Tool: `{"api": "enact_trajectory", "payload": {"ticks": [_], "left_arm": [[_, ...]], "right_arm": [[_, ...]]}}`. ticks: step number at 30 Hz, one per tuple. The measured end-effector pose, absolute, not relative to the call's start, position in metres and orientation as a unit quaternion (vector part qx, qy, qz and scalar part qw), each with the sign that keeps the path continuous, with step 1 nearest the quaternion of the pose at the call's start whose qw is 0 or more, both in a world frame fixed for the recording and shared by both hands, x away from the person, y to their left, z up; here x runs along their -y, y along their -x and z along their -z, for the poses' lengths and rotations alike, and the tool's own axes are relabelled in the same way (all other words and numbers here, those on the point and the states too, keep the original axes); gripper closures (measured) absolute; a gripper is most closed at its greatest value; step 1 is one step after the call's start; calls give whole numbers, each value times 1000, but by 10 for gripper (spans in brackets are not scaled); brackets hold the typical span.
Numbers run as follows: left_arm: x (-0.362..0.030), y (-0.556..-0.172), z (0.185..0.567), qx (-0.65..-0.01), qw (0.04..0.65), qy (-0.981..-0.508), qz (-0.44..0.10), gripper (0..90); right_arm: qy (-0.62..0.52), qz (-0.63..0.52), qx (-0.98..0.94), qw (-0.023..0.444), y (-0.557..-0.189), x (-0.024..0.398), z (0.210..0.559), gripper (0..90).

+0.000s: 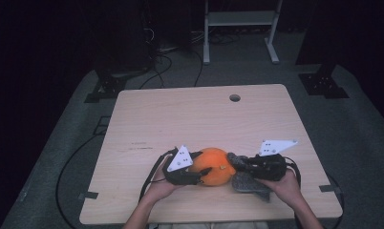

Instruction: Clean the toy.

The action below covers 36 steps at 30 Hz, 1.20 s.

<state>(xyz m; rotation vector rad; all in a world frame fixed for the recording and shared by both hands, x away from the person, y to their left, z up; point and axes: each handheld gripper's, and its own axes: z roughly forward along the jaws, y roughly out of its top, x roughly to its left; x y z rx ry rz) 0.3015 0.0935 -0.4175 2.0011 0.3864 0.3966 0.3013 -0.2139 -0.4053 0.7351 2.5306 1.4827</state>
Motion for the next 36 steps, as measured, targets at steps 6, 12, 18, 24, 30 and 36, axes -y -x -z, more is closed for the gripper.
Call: {"api": "enact_trajectory", "payload": {"ticks": [6,12,18,24,30,36], "left_arm": [[-92,-301,420,-159,502,-835,-159,384],[-80,-297,421,-147,500,-838,-160,308],[-84,-303,424,-172,502,-836,-143,284],[-72,-294,420,-132,489,-845,-168,333],[-81,-303,423,-174,501,-837,-138,214],[-73,-296,424,-135,495,-843,-161,322]], "right_arm": [[-241,-483,-840,51,-301,213,406,776],[-213,-501,-836,60,-294,199,395,775],[-235,-474,-845,72,-300,206,407,776],[-203,-506,-836,73,-289,194,389,778],[-207,-475,-852,80,-294,193,401,780],[-198,-513,-833,64,-289,195,387,779]]}}
